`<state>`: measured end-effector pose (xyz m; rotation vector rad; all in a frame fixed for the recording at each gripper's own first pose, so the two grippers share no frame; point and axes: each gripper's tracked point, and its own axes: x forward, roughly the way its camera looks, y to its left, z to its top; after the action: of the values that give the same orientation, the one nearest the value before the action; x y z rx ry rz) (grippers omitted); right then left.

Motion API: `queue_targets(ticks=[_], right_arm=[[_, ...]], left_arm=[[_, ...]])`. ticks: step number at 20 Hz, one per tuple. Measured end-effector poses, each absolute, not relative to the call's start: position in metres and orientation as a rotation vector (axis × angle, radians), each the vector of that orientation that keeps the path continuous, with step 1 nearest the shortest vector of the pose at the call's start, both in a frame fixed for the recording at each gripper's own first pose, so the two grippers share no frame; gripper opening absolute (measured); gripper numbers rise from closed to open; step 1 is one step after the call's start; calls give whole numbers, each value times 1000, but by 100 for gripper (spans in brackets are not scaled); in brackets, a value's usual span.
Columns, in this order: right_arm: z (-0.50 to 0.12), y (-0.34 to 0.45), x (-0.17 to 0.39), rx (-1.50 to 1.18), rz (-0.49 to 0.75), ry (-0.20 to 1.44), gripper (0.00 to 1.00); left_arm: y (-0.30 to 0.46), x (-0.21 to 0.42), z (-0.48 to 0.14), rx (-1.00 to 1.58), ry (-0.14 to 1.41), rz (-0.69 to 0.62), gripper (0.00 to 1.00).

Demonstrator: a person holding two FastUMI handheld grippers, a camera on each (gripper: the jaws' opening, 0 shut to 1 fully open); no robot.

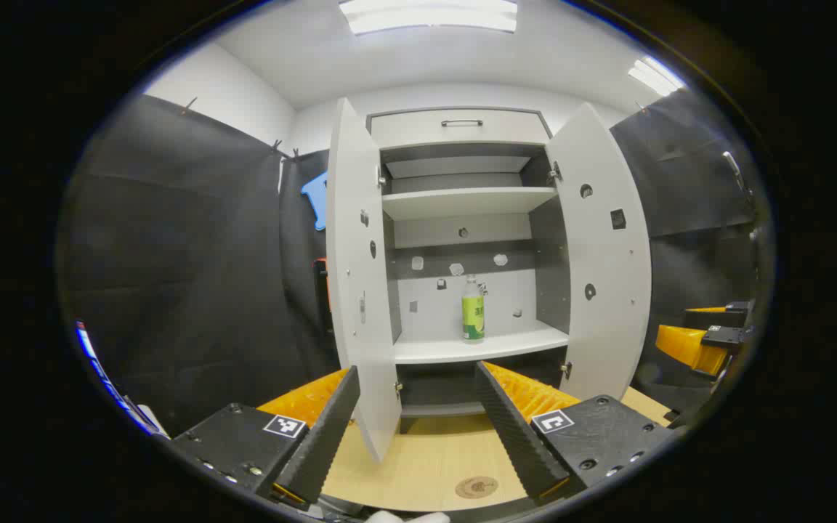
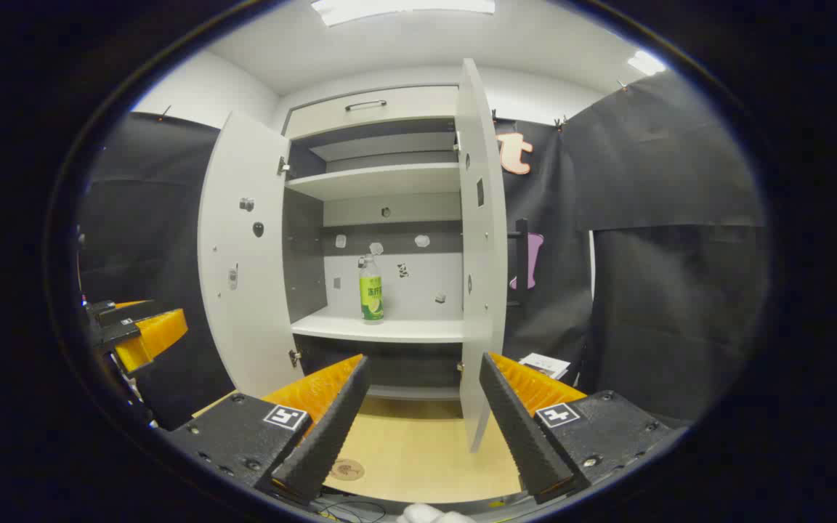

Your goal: Grasp the bottle in the cabinet with the left hand and place it on the coaster, then close the right door with the right hand and the left door with the left hand.

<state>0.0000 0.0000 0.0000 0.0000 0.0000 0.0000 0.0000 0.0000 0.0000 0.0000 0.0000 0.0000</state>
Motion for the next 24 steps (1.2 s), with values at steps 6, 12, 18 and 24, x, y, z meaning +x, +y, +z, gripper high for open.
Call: queue_targets(ticks=[6,12,18,24], right_arm=[[0,-1,7,7,4,13,97],[-4,0,11,-3,16,23,99],[-9,-3,15,-4,6,39,97],[-4,-11,15,4,-30,41,99]], left_arm=[[0,-1,2,5,1,4,97],[-1,2,1,17,7,0,98],[-15,25,1,7,18,-46,97],[-39,85,28,35,-49,-107,97]])
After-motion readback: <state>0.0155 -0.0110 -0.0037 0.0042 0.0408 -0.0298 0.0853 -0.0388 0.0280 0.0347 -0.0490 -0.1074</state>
